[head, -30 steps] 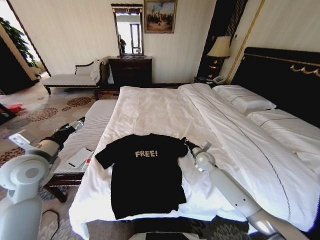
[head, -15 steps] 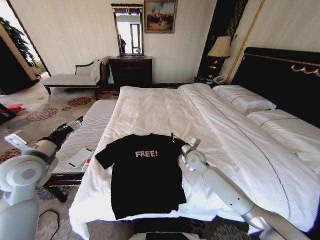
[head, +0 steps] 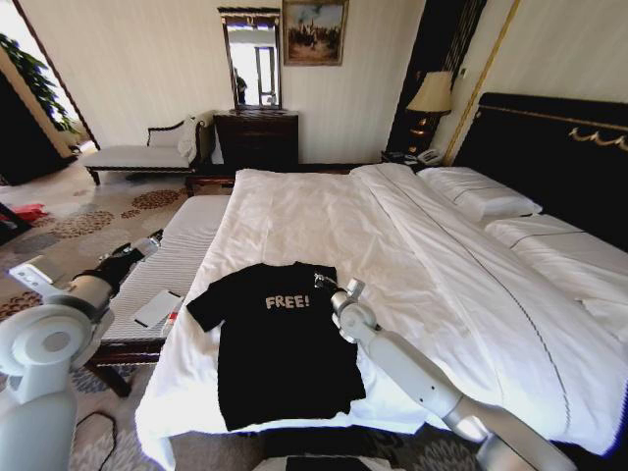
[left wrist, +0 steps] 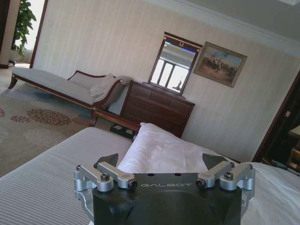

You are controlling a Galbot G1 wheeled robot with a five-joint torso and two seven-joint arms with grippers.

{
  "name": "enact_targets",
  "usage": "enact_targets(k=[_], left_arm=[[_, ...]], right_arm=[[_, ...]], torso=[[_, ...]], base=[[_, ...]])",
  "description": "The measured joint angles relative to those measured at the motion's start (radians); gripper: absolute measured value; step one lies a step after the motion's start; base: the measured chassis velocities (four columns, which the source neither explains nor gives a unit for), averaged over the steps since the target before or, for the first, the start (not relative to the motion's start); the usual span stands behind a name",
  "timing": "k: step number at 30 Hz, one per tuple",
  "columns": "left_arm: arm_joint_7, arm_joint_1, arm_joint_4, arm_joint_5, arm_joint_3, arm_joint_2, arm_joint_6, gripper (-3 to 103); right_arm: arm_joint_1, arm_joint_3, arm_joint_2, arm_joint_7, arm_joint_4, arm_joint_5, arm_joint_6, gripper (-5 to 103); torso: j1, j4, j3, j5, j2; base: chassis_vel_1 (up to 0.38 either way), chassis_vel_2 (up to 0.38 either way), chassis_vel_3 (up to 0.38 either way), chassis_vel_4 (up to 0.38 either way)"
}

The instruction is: Fold the clothes on the bed.

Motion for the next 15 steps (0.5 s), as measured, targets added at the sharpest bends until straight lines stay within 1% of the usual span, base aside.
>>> enact_targets(k=[2,3,4,6,9,10,13,15], left_arm=[[0.000,0.000,0.002,0.001,0.002,-0.001,0.000,100],[0.000,-0.001,0.005,0.003,0.005,-0.003,0.000,100],[0.000,-0.001,0.008,0.007,0.009,-0.006,0.000,100],[0.000,-0.001,0.011,0.013,0.013,-0.008,0.000,100],[0.001,-0.004,0.021,0.034,0.029,-0.017,-0.001,100],[0.001,-0.004,0.021,0.034,0.029,-0.017,-0.001,100],[0.001,-0.007,0.030,0.044,0.044,-0.026,-0.001,100],[0.001,-0.007,0.034,0.044,0.048,-0.028,-0.001,100]], right_arm=[[-0.001,0.000,0.003,-0.001,-0.008,-0.009,0.000,0],[-0.003,0.000,0.003,-0.005,-0.012,-0.015,0.000,-2],[-0.006,0.001,0.000,-0.015,-0.011,-0.017,0.000,3],[-0.010,0.003,-0.005,-0.026,-0.008,-0.017,0.002,3],[-0.029,0.010,-0.033,-0.074,0.036,-0.015,0.018,19],[-0.029,0.010,-0.033,-0.074,0.036,-0.015,0.018,19],[-0.052,0.017,-0.064,-0.101,0.103,-0.009,0.033,36],[-0.057,0.021,-0.069,-0.102,0.114,-0.008,0.037,36]], torso=[[0.000,0.0000,0.000,0.0000,0.000],[0.000,0.0000,0.000,-0.0001,0.000],[0.000,0.0000,0.000,0.0000,0.000],[0.000,0.0000,0.000,0.0000,0.000],[0.000,-0.0002,0.000,0.0000,0.000],[0.000,-0.0002,0.000,0.0000,0.000],[0.000,-0.0003,0.000,0.0000,0.000],[0.000,-0.0002,0.000,0.0000,0.000]], base=[[0.000,0.000,0.000,0.000],[0.000,0.000,0.000,0.000],[0.000,0.000,0.000,0.000],[0.000,0.000,0.000,0.000],[0.000,0.000,0.000,0.000],[0.000,0.000,0.000,0.000],[0.000,0.000,0.000,0.000],[0.000,0.000,0.000,0.000]])
